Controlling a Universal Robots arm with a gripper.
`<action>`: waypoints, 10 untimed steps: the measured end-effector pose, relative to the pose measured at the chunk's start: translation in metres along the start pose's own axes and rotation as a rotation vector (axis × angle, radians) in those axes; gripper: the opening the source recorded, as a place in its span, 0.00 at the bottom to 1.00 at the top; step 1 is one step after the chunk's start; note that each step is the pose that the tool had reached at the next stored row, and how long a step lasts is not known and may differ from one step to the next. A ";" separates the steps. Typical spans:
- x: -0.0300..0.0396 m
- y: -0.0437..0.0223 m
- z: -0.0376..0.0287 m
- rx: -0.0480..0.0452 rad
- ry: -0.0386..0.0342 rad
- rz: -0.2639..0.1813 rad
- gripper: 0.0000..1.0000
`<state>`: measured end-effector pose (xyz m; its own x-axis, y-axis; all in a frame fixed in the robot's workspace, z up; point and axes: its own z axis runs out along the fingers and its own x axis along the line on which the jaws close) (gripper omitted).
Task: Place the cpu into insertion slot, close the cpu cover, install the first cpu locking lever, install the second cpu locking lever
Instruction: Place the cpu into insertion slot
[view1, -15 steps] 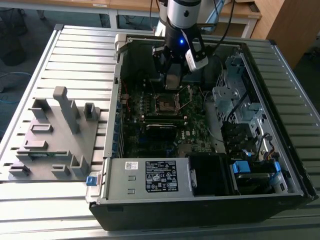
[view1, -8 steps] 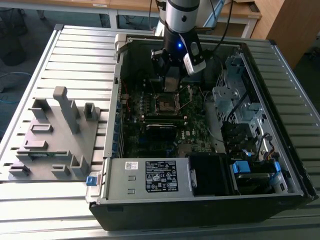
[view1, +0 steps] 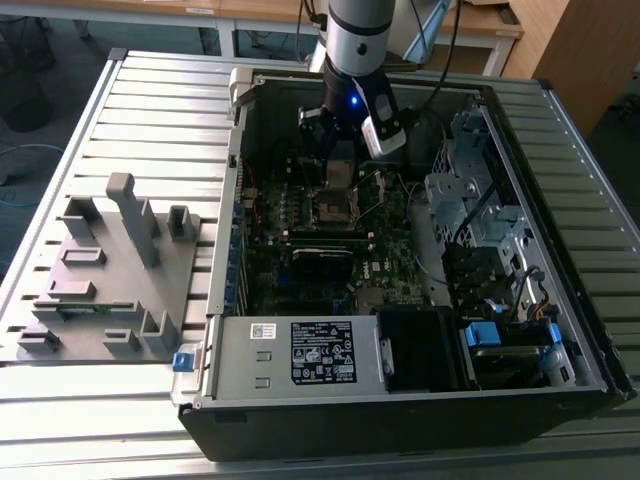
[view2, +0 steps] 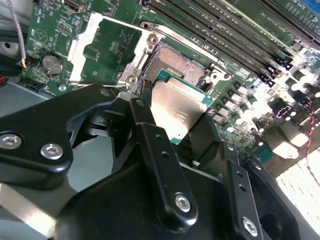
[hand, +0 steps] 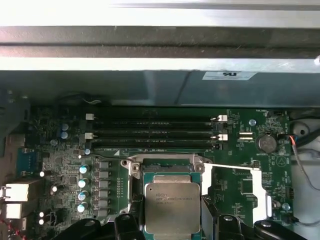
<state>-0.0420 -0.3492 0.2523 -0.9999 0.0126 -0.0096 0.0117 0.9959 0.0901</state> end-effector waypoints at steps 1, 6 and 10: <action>0.0003 -0.0001 0.0012 0.0000 -0.0003 -0.001 0.54; 0.0019 -0.0005 0.0048 0.0001 -0.0003 -0.003 0.54; 0.0058 -0.0008 0.0075 0.0000 -0.0004 -0.003 0.54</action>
<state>-0.0477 -0.3492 0.2447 -0.9999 0.0097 -0.0103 0.0088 0.9959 0.0900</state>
